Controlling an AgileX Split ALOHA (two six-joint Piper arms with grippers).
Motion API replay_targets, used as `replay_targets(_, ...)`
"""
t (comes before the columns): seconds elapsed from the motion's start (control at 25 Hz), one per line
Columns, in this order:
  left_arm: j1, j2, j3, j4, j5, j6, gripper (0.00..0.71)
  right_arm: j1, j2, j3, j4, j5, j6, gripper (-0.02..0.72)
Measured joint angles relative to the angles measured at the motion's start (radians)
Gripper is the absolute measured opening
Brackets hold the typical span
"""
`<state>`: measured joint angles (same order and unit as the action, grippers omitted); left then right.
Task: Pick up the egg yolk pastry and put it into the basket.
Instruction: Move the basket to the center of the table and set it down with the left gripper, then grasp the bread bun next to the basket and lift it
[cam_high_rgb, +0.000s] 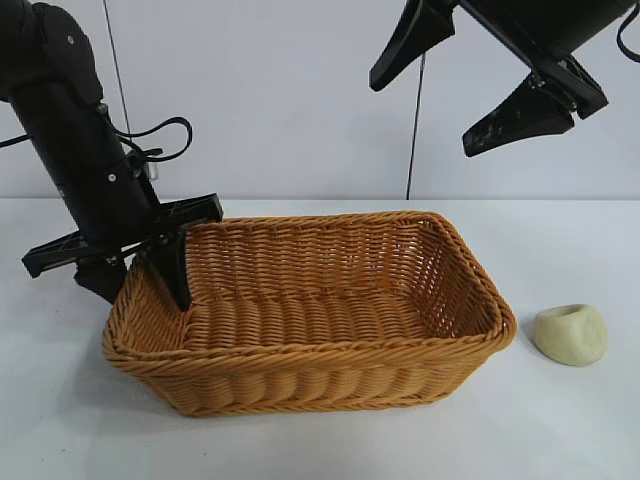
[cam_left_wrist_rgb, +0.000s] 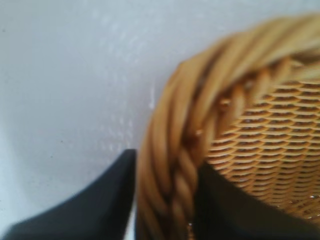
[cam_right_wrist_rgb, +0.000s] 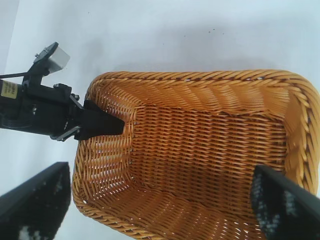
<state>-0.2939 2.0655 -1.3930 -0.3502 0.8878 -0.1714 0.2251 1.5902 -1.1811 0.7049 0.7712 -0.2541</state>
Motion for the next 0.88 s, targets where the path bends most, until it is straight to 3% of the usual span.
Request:
replay_targets(0.36, 0.021, -0.197, 0.000, 0.199, 0.039, 0.000, 0.671, 0.000, 0.000, 0.000, 0.000, 0.015, 0.000, 0.695)
replay_targets(0.72, 0.193, -0.205, 0.000, 0.317, 0.118, 0.000, 0.671, 0.000, 0.000, 0.000, 0.000, 0.016, 0.000, 0.695)
replay_targets(0.88, 0.220, -0.205, 0.000, 0.335, 0.158, 0.000, 0.671, 0.000, 0.000, 0.000, 0.000, 0.016, 0.000, 0.695)
